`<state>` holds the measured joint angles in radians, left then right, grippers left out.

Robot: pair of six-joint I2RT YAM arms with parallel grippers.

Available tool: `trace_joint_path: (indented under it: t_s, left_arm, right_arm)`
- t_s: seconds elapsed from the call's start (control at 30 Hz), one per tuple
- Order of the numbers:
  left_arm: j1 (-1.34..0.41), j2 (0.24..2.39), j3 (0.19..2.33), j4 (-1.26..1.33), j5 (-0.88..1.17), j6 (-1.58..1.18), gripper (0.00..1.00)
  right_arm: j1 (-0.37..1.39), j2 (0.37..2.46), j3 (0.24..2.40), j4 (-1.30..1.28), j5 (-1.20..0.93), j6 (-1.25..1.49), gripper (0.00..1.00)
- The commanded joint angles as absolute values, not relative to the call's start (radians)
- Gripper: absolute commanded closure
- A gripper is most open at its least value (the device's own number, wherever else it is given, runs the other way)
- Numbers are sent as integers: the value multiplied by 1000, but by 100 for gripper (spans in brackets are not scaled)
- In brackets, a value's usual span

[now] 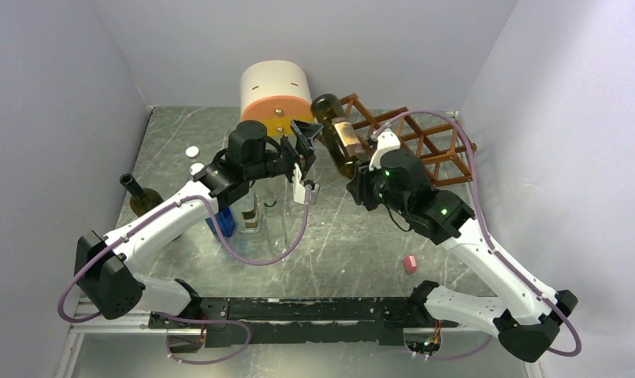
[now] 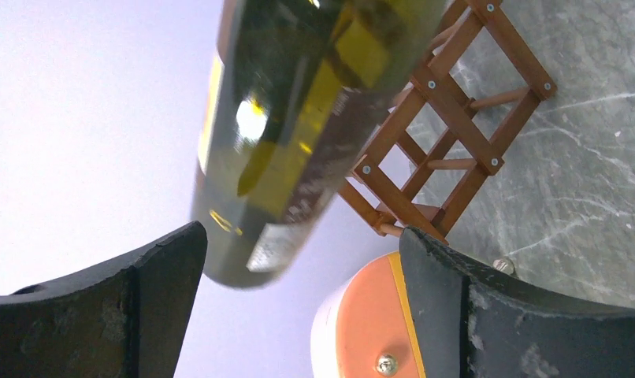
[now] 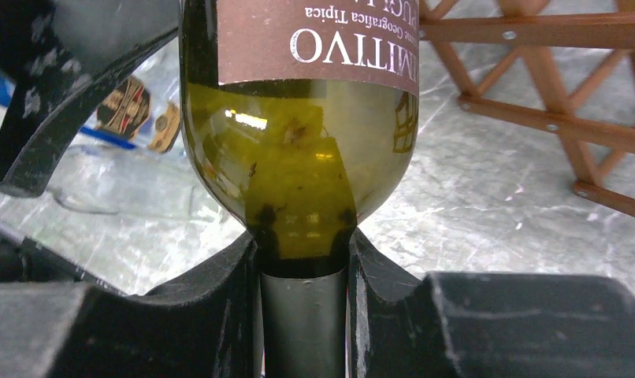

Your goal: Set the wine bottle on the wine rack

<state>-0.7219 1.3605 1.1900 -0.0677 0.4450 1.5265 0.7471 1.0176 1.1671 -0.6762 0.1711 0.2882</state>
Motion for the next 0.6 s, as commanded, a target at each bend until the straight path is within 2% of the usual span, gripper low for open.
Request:
trace_joint_path:
  t_s: [0.0,0.17,0.3,0.43,0.57]
  left_arm:
    - [-728,1330,1168,-1,450,1446,5]
    - [-727,1293,1162,48,451,1272,5]
    - [-727,1271,1233,116,373,873,5]
    - [-728,1276,1320,127,142,412,5]
    - [-725,1310,1431,-68,-71,77,5]
  right_arm:
    - [744,932,1204,-535,333,332,100]
    - [745,893,1198,-556,369,368,100]
    - [744,856,1165,-586,364,410,100]
    - [744,815,1090,-599,348,448,100]
    - [745,790,1022,-601,295,448,100]
